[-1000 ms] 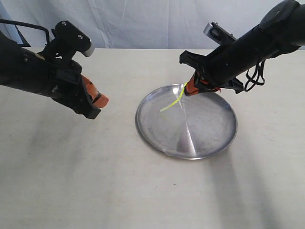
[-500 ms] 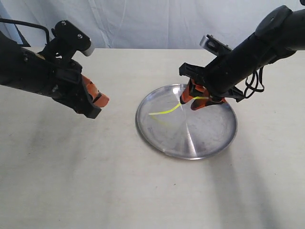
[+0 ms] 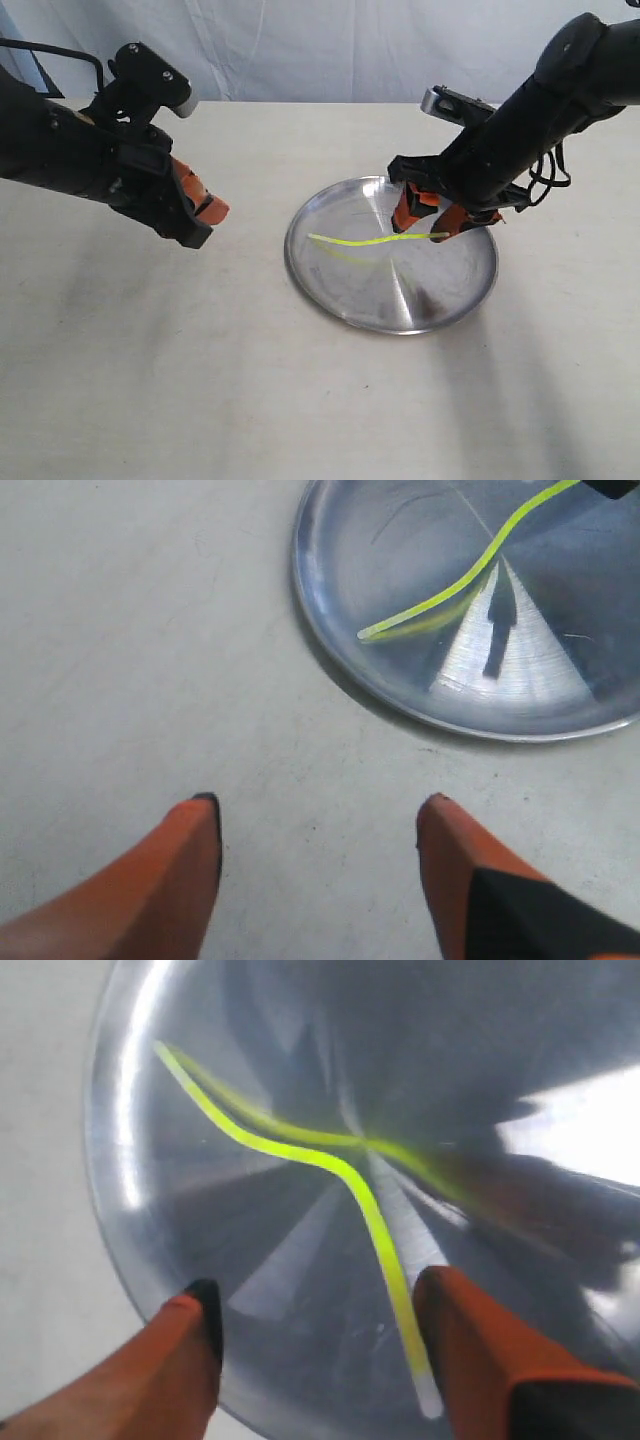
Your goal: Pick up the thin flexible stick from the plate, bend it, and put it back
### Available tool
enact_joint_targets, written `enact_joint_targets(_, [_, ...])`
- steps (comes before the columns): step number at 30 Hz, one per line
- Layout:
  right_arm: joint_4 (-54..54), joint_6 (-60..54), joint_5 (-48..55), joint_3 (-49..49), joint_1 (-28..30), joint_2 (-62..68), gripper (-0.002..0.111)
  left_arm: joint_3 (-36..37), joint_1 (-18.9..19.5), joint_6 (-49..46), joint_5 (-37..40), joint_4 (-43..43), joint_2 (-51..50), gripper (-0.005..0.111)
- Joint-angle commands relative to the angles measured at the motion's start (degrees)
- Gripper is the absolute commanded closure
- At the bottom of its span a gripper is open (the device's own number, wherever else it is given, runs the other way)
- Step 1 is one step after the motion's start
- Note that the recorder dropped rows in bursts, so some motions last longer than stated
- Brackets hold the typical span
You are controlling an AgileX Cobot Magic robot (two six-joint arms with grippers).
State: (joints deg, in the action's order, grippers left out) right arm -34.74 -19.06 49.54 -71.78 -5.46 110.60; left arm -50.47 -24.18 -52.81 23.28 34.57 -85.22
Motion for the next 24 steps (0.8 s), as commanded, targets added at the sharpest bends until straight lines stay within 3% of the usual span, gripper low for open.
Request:
enact_joint_targets(1, [8.5, 0.6, -0.6, 0.1, 0.1, -0.1, 0.050, 0.2, 0.1, 0.4, -1.0, 0.5, -0.1, 0.051])
enact_joint_targets(9, [22.8, 10.9, -6.7, 0.1, 0.1, -5.1, 0.053, 0.2, 0.1, 0.4, -1.6, 1.1, -0.1, 0.054])
enact_joint_targets(11, [26.9, 12.0, -6.2, 0.1, 0.1, -7.8, 0.066, 0.2, 0.1, 0.4, -3.0, 2.6, -0.1, 0.061])
enact_joint_targets(15, [29.5, 12.1, -3.3, 0.1, 0.1, -13.5, 0.110, 0.2, 0.1, 0.4, -6.0, 7.7, -0.1, 0.090])
enact_joint_targets(17, [29.1, 12.3, -2.6, 0.1, 0.1, -16.8, 0.108, 0.2, 0.1, 0.4, -6.4, 9.7, -0.1, 0.106])
enact_joint_targets(24, [24.4, 12.1, -8.1, 7.7, 0.1, -31.8, 0.108, 0.3, 0.1, 0.4, -8.5, 19.1, 4.2, 0.106])
